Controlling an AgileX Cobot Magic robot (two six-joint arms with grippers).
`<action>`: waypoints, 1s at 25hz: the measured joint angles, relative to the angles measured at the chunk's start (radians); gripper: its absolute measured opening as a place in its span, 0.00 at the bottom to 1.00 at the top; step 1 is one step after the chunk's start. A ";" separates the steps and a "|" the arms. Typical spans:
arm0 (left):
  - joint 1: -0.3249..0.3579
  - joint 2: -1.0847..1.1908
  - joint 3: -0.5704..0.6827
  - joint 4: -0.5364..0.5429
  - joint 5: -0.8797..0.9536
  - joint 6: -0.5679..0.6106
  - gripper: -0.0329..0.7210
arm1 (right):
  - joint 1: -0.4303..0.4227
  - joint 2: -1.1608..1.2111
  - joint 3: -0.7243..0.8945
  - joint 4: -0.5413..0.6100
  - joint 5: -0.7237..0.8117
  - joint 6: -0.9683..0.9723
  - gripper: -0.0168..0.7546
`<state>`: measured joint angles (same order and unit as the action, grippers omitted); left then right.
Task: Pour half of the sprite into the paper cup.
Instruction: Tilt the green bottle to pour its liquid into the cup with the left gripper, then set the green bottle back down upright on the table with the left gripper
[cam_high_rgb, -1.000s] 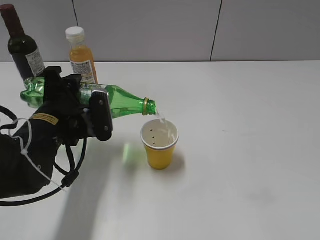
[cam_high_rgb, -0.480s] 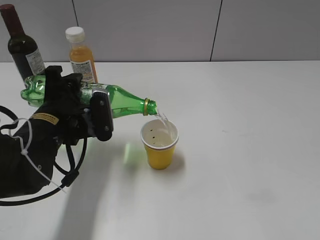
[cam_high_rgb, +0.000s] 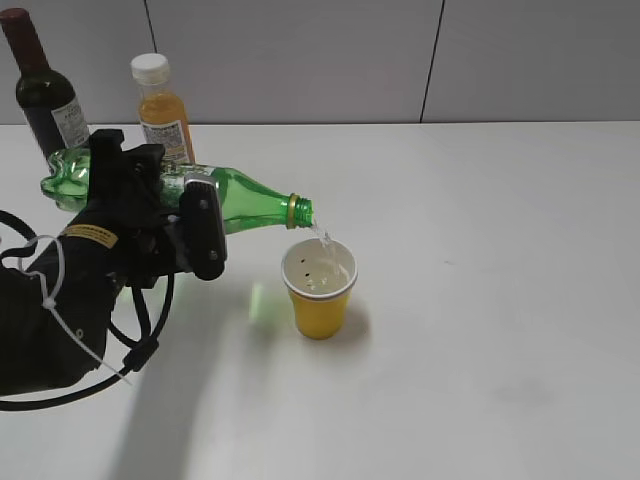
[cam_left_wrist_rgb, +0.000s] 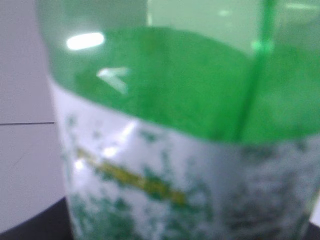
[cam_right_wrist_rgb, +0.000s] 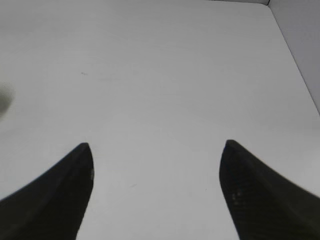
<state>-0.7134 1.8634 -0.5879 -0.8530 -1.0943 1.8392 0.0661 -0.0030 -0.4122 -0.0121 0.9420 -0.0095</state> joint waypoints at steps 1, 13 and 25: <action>0.000 0.000 0.000 0.000 0.000 0.000 0.64 | 0.000 0.000 0.000 0.000 0.000 0.000 0.79; 0.000 0.000 0.000 0.044 0.025 -0.614 0.64 | 0.000 0.000 0.000 0.000 0.000 0.000 0.79; 0.098 0.000 0.000 0.416 0.033 -1.324 0.64 | 0.000 0.000 0.000 0.000 0.000 0.000 0.79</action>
<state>-0.6149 1.8634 -0.5879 -0.4371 -1.0615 0.5153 0.0661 -0.0030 -0.4122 -0.0121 0.9420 -0.0095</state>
